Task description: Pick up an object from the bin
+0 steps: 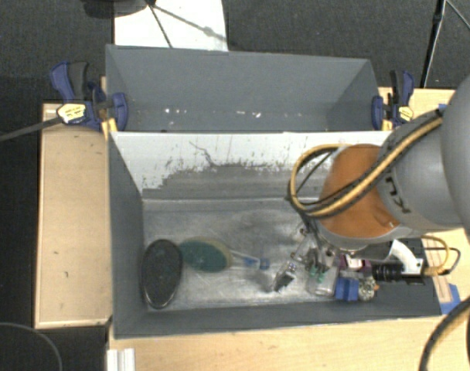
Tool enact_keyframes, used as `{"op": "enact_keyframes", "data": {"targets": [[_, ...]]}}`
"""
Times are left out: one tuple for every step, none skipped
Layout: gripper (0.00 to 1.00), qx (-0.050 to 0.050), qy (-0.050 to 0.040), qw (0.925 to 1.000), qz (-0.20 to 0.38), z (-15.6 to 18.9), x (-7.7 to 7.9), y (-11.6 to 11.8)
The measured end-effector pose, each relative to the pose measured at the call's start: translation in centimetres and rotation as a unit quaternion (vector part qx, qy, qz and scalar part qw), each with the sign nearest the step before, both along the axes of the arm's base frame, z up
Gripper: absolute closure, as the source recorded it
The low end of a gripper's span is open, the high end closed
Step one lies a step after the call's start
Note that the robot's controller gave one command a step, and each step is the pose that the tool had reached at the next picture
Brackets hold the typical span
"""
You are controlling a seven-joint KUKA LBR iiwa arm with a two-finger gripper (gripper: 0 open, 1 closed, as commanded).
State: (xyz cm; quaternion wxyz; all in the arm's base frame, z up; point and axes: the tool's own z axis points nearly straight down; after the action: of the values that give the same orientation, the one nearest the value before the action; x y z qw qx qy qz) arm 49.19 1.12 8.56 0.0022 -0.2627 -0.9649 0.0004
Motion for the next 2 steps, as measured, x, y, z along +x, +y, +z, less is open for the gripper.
{"op": "enact_keyframes", "data": {"targets": [[0.00, 0.001, -0.0035, 0.9998, -0.021, -1.3, 0.0, -0.5], [0.00, 0.001, 0.0001, 0.9998, 0.018, -0.9, -1.5, 5.0]]}}
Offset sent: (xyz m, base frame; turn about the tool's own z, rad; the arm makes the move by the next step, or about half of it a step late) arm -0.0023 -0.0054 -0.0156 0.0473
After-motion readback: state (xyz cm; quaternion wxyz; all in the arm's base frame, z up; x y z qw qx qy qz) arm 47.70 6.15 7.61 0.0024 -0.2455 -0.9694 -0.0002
